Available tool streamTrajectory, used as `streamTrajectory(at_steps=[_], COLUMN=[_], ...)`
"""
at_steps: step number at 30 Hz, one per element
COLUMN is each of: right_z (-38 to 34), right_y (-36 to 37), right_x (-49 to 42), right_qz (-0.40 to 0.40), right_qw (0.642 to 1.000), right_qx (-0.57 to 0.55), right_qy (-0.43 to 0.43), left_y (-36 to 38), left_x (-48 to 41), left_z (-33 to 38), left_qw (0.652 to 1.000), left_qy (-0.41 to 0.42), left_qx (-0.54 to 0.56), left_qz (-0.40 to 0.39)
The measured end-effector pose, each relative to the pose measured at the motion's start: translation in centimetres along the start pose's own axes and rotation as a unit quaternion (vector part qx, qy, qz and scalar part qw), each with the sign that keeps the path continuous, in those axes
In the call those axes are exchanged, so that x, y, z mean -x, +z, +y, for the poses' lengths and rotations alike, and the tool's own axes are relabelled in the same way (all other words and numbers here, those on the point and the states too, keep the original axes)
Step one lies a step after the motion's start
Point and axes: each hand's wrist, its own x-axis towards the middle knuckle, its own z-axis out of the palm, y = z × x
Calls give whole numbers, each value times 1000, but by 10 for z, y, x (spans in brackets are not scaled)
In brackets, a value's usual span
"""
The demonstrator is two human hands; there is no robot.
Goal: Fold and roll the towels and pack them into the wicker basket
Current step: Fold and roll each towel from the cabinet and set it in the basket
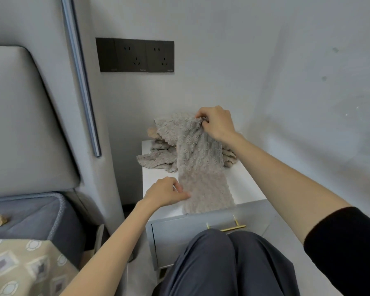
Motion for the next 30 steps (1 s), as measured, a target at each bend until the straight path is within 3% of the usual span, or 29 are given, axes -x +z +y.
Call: streamTrajectory(at_steps=[6, 11, 16, 23, 27, 30], right_z=[-2, 0, 7, 25, 40, 47], right_y=[14, 6, -5, 0, 12, 22], right_x=[5, 28, 72, 143, 173, 188], right_qz=[16, 35, -75, -271, -303, -286], right_qw=[999, 999, 990, 954, 950, 956], right_qx=[33, -32, -103, -99, -22, 2], right_qy=[-27, -19, -54, -79, -75, -65], left_y=[7, 7, 11, 20, 29, 34], left_x=[7, 15, 23, 37, 41, 42], left_z=[-1, -3, -3, -5, -7, -8], left_qw=[996, 983, 975, 966, 956, 949], left_qy=[69, 164, 203, 231, 238, 243], left_qx=[-15, -10, -20, -105, -164, -182], left_qz=[62, 84, 82, 41, 57, 85])
